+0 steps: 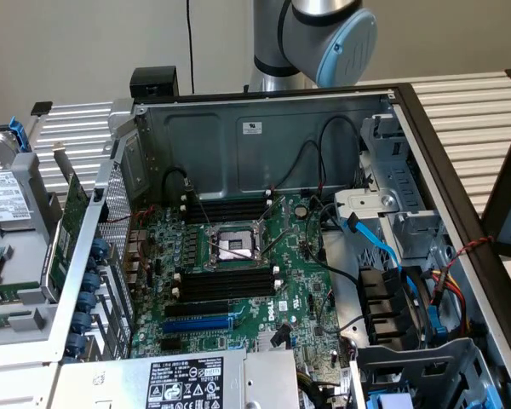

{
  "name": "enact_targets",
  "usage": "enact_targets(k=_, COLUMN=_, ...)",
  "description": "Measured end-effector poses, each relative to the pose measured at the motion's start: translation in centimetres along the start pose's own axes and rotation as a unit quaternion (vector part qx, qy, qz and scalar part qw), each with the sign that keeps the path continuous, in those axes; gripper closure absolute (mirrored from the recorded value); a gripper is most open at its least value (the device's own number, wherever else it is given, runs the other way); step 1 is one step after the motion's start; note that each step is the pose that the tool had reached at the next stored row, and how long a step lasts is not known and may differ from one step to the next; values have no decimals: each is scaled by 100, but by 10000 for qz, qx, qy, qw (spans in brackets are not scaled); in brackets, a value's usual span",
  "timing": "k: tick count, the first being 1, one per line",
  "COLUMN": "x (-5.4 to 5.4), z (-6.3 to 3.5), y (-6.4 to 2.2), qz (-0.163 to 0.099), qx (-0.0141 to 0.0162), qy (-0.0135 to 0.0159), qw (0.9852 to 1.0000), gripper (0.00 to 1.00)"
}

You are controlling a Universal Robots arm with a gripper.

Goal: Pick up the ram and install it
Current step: 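Pick up the ram and move it above insertion slot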

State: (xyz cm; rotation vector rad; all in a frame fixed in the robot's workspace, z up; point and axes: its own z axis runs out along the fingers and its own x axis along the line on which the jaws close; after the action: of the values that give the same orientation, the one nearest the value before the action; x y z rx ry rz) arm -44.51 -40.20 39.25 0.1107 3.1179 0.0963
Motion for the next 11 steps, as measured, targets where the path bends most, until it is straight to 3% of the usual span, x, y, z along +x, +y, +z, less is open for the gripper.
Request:
enact_targets(k=8, x=3, z=0, y=0, qz=-25, qx=0, qy=2, qw=10000, gripper=90)
enact_targets(k=11, x=4, z=1, y=1, qz=-290, qx=-4, qy=18, qw=9996, gripper=90)
